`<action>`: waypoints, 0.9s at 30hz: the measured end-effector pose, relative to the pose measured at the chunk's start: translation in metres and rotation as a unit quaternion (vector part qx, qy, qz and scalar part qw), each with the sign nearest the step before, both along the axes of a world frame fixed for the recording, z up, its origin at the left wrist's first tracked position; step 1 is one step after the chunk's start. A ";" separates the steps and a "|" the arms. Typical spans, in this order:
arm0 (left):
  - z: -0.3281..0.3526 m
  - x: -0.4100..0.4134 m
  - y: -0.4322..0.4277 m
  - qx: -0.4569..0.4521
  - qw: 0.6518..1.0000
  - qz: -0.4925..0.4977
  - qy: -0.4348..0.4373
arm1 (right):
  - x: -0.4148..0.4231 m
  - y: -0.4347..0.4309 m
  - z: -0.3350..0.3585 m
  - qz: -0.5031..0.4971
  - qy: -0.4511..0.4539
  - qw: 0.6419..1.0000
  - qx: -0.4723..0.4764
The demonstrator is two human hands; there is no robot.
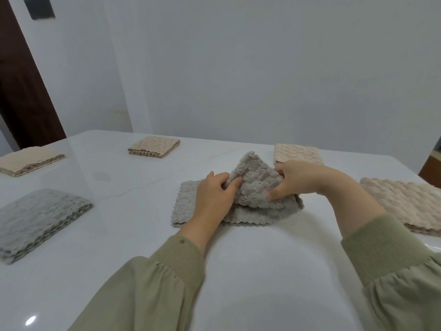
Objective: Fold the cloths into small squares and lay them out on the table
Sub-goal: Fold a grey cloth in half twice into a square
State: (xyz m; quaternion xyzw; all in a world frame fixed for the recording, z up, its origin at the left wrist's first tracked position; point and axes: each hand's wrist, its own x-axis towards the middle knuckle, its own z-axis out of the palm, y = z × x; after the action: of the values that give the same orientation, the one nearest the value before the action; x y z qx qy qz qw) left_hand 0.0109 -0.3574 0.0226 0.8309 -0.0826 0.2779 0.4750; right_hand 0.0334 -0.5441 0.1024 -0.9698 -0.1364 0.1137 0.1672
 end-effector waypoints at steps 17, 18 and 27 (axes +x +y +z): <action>0.027 0.004 0.008 -0.005 0.971 -0.077 0.228 | 0.034 0.004 -0.073 -0.241 0.180 0.679 0.670; 0.031 0.001 0.006 -0.077 0.947 -0.126 0.285 | 0.033 0.003 -0.072 -0.233 0.183 0.688 0.662; 0.010 0.007 0.018 -0.098 0.934 -0.074 0.336 | 0.025 0.001 -0.081 -0.212 0.003 0.807 0.551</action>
State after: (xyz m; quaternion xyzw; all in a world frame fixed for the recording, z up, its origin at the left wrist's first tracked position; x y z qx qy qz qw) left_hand 0.0184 -0.3395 0.0326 0.8167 0.0487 -0.0466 0.5731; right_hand 0.0588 -0.5426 0.0219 -0.7194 0.0330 -0.0160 0.6937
